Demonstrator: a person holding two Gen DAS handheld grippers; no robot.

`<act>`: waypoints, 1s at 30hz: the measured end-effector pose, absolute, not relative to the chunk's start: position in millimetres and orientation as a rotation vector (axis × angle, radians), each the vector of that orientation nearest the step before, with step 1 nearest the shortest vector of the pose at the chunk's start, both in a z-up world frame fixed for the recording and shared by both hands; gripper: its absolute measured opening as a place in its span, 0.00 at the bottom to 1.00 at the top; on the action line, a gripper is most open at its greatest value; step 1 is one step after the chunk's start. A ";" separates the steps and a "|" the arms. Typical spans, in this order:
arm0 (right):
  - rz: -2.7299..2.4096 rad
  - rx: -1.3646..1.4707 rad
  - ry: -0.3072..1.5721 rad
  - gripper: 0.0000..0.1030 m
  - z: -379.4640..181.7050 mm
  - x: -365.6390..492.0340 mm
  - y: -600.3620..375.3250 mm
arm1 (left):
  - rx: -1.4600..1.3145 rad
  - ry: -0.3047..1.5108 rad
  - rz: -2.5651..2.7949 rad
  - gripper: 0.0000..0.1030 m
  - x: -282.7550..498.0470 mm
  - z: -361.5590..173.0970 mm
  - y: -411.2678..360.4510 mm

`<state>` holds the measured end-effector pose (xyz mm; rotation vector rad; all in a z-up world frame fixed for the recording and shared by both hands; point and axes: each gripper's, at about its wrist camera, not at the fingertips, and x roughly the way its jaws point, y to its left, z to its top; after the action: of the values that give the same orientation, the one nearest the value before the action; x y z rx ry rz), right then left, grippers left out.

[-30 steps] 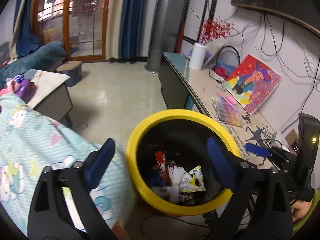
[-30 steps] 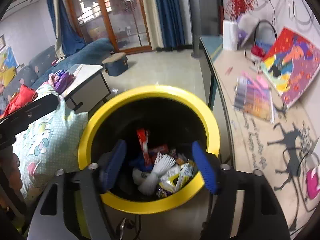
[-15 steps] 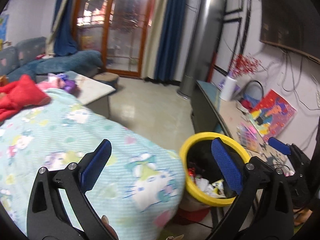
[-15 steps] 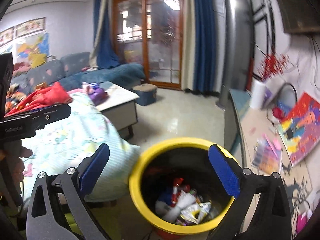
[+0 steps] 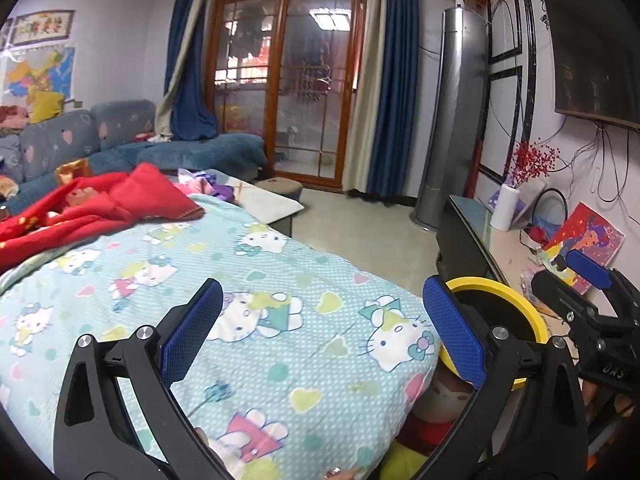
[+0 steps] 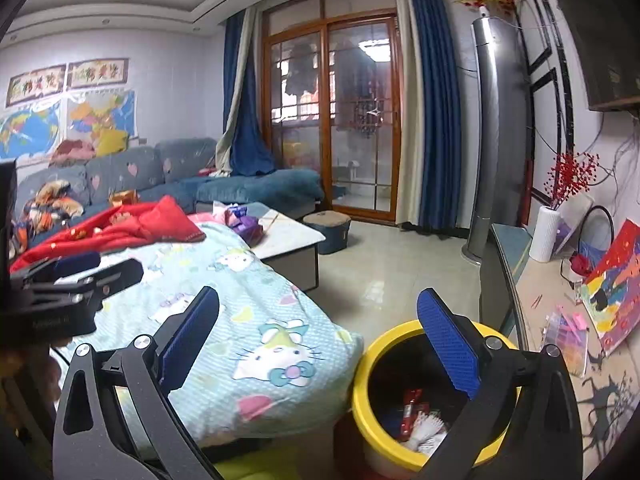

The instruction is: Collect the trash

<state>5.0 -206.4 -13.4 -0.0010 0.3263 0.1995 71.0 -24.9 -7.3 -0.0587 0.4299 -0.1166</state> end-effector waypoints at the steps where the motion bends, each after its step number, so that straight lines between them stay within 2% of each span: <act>1: 0.195 0.008 0.320 0.94 -13.4 1.0 -204.2 | -0.057 0.422 -0.111 0.89 65.4 -6.9 -22.9; 9: 0.159 0.045 0.234 0.94 -10.3 -29.1 -187.8 | -0.059 0.390 -0.123 0.89 35.7 -11.7 -15.6; 30: 0.143 -0.009 0.229 0.94 -23.3 -31.3 -176.3 | -0.088 0.371 -0.120 0.89 27.9 -14.1 -8.2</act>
<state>-31.3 -176.3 -23.3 -0.0093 0.2292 0.1433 27.9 -8.2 -14.1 -0.0881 0.3709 -0.1203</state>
